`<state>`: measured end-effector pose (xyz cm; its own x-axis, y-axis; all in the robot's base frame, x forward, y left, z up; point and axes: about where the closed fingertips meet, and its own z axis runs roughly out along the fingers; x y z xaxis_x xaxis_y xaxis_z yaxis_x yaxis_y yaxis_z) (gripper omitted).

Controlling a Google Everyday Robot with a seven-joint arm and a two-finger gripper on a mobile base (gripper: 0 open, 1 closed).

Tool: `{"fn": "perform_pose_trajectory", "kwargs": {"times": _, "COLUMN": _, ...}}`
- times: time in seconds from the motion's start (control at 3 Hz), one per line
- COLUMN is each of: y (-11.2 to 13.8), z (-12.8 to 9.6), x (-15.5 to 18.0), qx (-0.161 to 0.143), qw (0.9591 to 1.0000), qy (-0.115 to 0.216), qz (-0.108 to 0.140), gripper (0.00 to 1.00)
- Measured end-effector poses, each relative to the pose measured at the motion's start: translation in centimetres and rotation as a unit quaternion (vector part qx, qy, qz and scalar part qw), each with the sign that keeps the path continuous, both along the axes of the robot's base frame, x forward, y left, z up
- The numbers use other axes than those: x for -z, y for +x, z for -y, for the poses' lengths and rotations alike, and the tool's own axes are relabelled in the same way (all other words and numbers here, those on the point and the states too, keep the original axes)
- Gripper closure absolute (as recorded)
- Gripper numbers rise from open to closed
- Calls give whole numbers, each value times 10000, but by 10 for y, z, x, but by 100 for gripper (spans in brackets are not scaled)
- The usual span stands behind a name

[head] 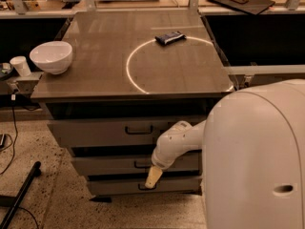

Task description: Open middle drawer

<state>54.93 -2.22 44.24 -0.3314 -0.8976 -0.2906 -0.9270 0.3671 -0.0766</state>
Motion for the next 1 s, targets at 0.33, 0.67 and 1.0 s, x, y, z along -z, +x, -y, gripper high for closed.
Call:
{"fn": "perform_pose_trajectory", "kwargs": {"times": 0.33, "y": -8, "z": -1, "x": 17, "qx": -9, "qw": 9999, "qy": 22, "qz": -166, "gripper": 0}}
{"fn": "perform_pose_trajectory", "kwargs": {"times": 0.67, "y": -8, "z": -1, "x": 17, "qx": -9, "qw": 9999, "qy": 21, "qz": -166, "gripper": 4}}
{"fn": "perform_pose_trajectory", "kwargs": {"times": 1.0, "y": -8, "z": -1, "x": 17, "qx": -9, "qw": 9999, "qy": 21, "qz": -166, "gripper": 27}}
